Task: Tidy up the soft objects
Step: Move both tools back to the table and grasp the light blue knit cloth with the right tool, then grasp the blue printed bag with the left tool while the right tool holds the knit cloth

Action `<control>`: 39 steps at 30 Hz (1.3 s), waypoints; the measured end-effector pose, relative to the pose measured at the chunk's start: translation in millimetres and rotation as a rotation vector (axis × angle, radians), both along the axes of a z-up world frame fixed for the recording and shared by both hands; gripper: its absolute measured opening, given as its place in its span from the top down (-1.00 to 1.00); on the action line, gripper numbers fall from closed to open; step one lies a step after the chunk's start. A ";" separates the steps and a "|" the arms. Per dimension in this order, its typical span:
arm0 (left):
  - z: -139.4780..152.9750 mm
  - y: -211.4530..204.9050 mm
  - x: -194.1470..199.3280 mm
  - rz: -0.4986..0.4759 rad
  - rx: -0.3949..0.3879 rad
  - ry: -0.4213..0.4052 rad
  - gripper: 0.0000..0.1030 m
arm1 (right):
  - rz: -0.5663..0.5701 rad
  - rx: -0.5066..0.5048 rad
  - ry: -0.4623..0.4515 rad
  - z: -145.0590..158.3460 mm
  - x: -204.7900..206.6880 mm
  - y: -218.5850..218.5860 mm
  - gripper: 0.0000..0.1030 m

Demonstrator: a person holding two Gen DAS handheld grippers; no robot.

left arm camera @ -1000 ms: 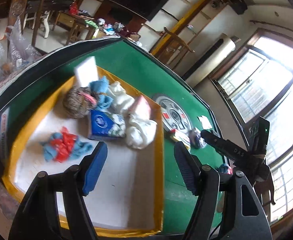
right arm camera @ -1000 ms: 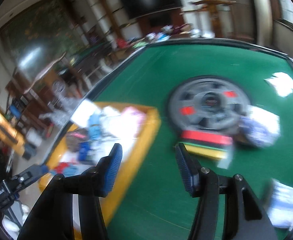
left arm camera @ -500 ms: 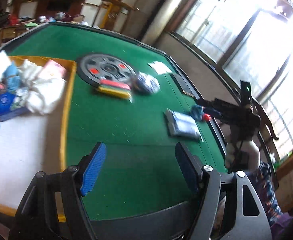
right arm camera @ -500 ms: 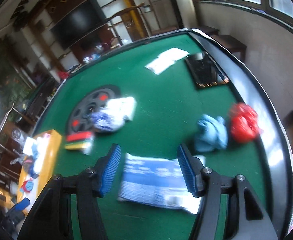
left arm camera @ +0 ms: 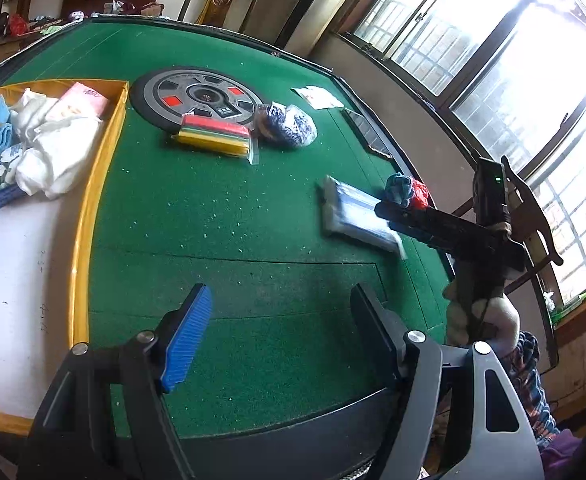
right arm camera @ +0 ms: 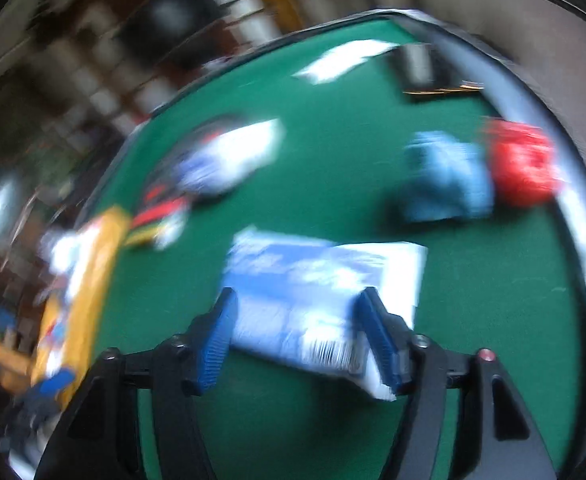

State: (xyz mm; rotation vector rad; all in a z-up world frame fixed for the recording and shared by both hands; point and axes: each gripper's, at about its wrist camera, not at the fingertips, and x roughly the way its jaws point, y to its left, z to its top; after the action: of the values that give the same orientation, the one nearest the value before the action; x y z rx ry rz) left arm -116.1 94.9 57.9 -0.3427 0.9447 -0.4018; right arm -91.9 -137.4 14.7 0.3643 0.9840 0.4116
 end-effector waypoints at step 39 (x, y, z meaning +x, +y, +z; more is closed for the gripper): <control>11.4 -149.1 116.7 -0.362 0.225 -0.114 -0.38 | -0.339 -0.148 -0.133 4.3 51.9 -88.1 0.33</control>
State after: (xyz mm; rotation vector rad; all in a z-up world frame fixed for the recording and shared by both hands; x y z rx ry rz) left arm 0.6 -54.2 69.2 0.0589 0.9306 -0.6316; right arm -40.0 -225.5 19.0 0.3570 0.7987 0.0541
